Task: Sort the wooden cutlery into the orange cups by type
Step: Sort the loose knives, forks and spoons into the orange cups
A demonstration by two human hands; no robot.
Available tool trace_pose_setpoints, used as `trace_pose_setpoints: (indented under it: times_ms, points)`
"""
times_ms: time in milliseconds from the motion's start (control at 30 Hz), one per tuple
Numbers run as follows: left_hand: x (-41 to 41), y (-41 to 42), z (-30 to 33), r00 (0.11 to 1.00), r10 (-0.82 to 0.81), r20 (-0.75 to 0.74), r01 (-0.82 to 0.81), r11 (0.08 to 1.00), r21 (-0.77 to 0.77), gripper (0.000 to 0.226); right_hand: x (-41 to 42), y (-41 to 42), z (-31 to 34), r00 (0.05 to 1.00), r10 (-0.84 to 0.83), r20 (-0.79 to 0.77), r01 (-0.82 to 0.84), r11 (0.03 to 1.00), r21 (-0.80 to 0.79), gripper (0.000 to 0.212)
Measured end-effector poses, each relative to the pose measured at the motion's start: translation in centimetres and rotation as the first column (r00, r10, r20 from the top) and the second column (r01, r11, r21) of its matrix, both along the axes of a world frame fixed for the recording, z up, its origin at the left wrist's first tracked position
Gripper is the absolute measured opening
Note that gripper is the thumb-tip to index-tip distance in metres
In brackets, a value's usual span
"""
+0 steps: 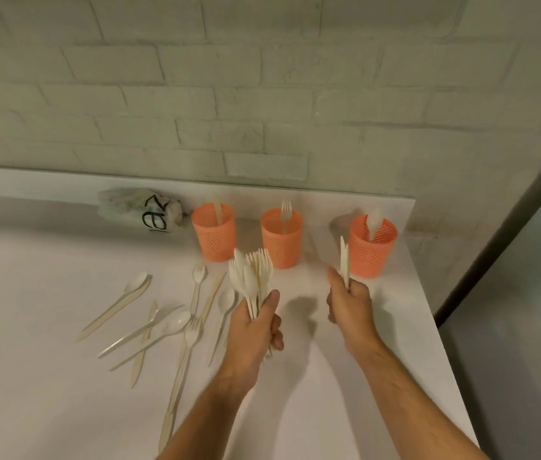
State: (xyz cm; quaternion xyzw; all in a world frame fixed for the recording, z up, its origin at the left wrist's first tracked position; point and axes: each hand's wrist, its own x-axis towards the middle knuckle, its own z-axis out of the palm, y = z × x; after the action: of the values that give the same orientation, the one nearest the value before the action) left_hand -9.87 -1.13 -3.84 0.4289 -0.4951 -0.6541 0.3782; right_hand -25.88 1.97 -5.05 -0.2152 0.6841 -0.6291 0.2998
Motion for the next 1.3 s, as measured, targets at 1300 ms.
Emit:
trace_pose_setpoints:
  times_ms: [1300]
  points:
    - [16.0, -17.4, 3.1, 0.901, -0.351, -0.256, 0.367, 0.93, 0.013, 0.017, 13.3, -18.7, 15.4, 0.475, 0.716, -0.512, -0.592, 0.69, 0.416, 0.015]
